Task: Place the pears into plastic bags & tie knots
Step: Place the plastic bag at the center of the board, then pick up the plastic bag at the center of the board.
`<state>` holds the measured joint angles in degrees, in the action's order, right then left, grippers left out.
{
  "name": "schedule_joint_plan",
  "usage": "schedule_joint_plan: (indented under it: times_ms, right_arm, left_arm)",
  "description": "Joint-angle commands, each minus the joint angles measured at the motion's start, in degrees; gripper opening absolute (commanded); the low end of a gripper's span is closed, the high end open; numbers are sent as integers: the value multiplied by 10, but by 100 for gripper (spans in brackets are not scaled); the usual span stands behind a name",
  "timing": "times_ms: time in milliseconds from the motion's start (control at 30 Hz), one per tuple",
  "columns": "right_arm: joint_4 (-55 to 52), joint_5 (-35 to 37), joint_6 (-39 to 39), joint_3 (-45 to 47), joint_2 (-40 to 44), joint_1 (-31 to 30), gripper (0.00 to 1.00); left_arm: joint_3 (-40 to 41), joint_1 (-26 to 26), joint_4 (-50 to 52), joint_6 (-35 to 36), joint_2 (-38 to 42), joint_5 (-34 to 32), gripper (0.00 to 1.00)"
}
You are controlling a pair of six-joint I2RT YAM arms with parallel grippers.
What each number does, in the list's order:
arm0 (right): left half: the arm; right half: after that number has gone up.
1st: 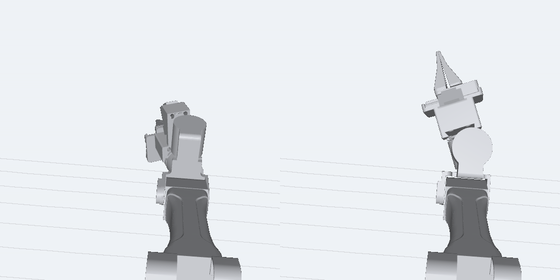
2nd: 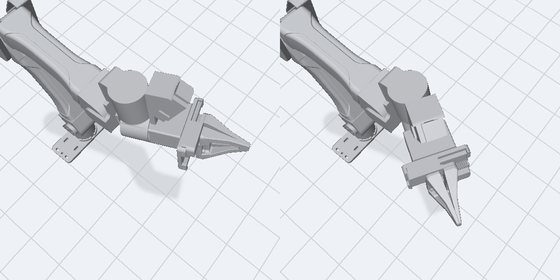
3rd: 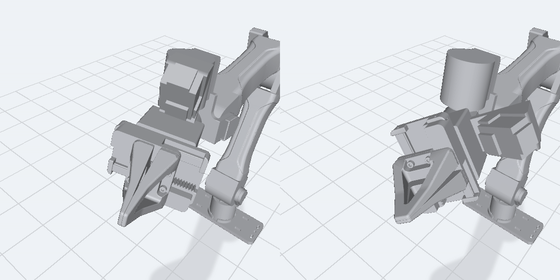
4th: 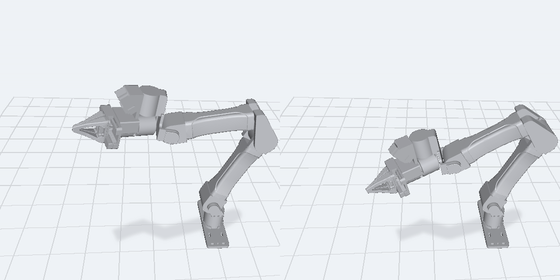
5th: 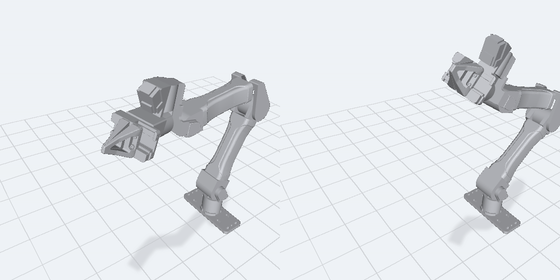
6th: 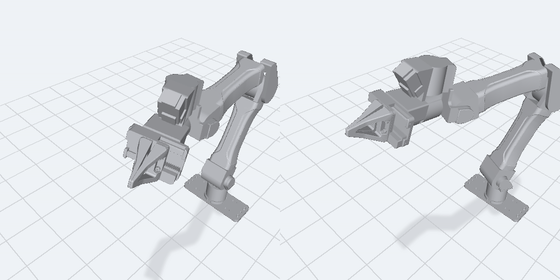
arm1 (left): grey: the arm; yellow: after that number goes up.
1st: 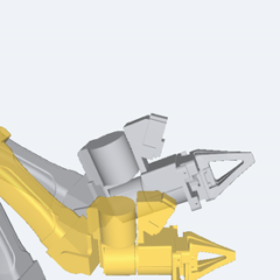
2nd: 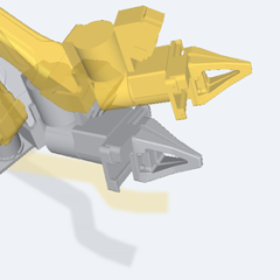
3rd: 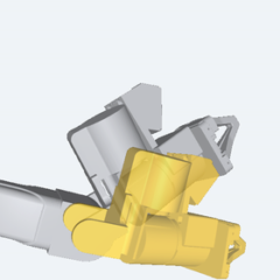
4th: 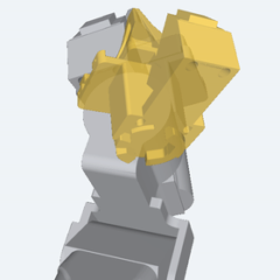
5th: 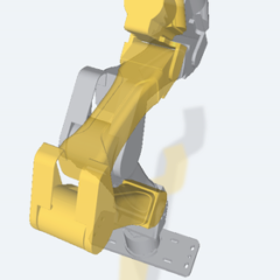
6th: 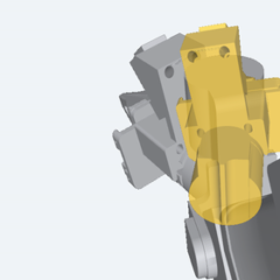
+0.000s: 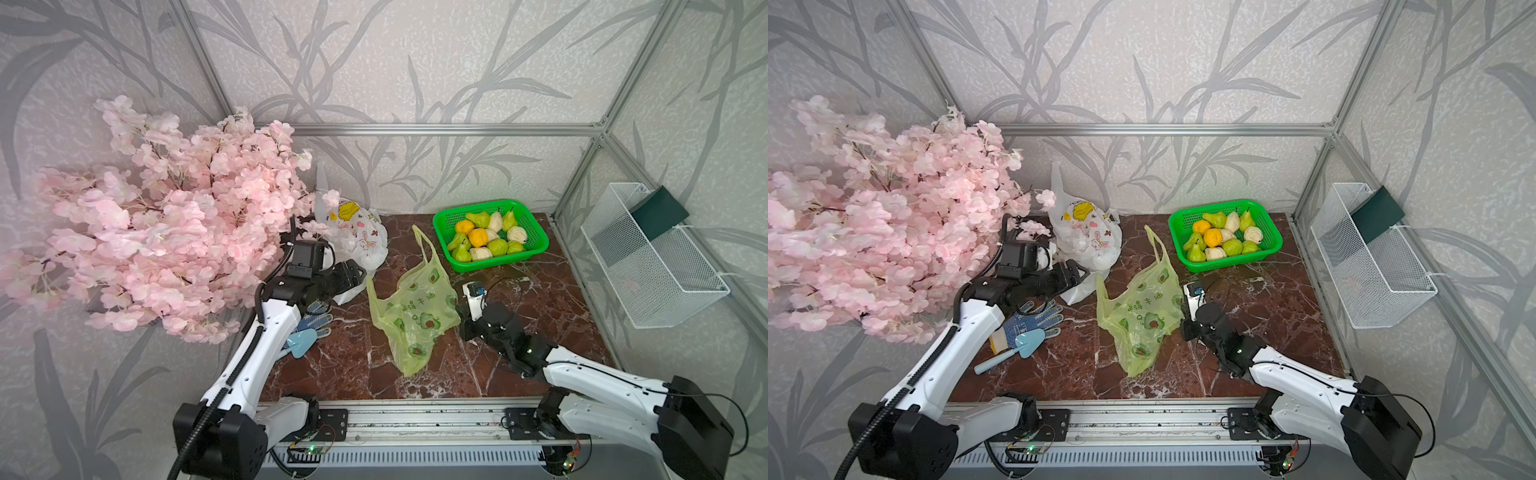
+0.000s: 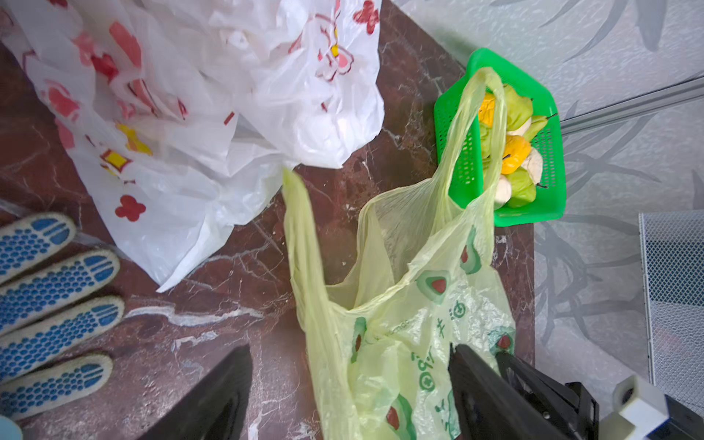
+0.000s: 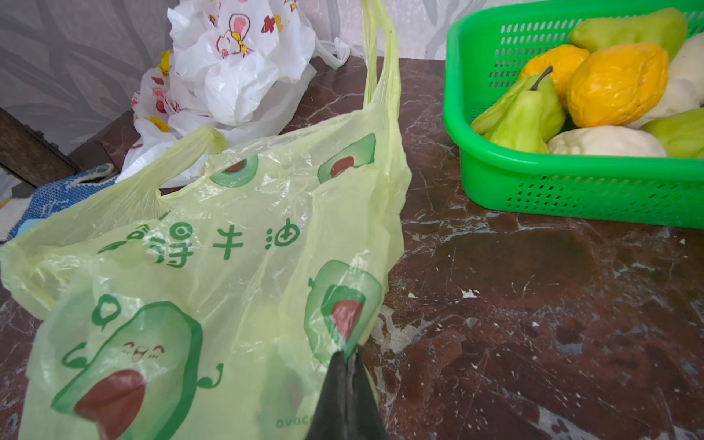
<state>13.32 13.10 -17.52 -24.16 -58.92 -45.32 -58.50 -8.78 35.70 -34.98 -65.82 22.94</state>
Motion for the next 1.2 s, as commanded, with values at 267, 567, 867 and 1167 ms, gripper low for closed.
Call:
schedule_joint_plan:
  times_ms: [267,567,867,1167]
  right_arm:
    - [76,-3,-36,24,31,-1,0]
    - [95,-3,-52,48,20,-1,0]
    - [-112,-68,-115,-24,53,63,11]
    - [-515,-244,-107,-381,-64,354,44]
  left_arm:
    - [25,-87,-17,-65,-64,-31,95]
    - [59,-86,-108,-118,-169,-11,88]
    - [78,-126,-267,-165,-257,-5,20]
    - [-36,-127,-137,83,-154,-38,0]
